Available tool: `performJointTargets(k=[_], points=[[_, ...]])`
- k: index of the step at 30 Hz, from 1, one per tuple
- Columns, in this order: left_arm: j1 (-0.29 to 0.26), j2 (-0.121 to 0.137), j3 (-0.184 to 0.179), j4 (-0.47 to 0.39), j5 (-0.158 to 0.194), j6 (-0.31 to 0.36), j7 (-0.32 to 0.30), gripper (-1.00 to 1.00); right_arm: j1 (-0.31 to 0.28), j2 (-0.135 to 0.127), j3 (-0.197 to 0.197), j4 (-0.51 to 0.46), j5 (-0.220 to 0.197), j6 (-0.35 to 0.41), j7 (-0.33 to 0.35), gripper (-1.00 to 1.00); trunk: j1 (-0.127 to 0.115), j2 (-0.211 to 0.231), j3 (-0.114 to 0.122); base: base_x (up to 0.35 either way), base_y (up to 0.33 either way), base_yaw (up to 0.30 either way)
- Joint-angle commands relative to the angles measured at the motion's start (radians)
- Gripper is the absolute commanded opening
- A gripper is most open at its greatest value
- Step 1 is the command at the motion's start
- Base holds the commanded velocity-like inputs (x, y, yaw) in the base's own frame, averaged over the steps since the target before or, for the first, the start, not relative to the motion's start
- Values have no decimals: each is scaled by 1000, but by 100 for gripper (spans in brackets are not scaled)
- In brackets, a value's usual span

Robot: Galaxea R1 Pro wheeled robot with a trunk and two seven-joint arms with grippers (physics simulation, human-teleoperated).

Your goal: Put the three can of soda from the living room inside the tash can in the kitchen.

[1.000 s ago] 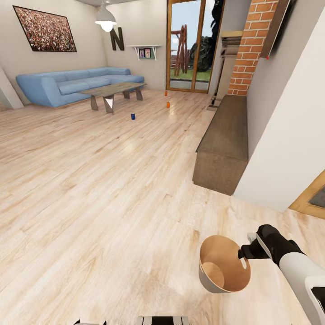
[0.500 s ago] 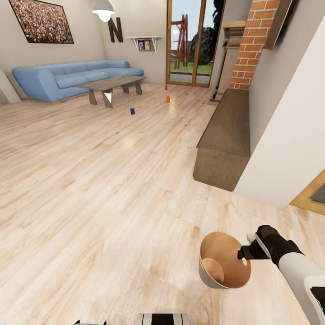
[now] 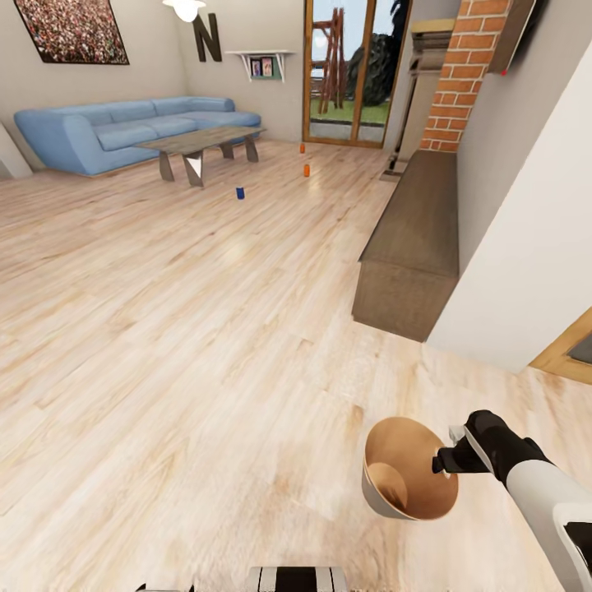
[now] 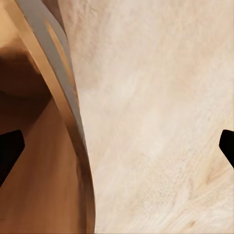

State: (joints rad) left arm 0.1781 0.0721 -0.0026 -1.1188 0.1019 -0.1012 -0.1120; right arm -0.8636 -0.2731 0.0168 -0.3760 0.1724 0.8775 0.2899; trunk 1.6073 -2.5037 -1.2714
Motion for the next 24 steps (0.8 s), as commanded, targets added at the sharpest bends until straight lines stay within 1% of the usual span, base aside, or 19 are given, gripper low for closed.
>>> performJointTargets(k=[1,3,11,12,24], points=[[0,0,0,0,0,0,0,100,0,0,0,0,0,0,0,100,0,0,-4,0,0,0],[0,0,0,0,0,0,0,100,0,0,0,1,0,0,0,100,1,-1,-13,0,0,0],[0,0,1,-2,2,0,0,100,0,1,0,2,0,0,0,100,1,-1,-15,0,0,0],[0,0,2,-3,2,0,0,100,0,0,0,3,0,0,1,-100,1,-1,-15,0,0,0],[0,0,4,-4,2,0,0,100,4,2,0,5,-3,-2,2,-100,1,-1,-15,0,0,0]])
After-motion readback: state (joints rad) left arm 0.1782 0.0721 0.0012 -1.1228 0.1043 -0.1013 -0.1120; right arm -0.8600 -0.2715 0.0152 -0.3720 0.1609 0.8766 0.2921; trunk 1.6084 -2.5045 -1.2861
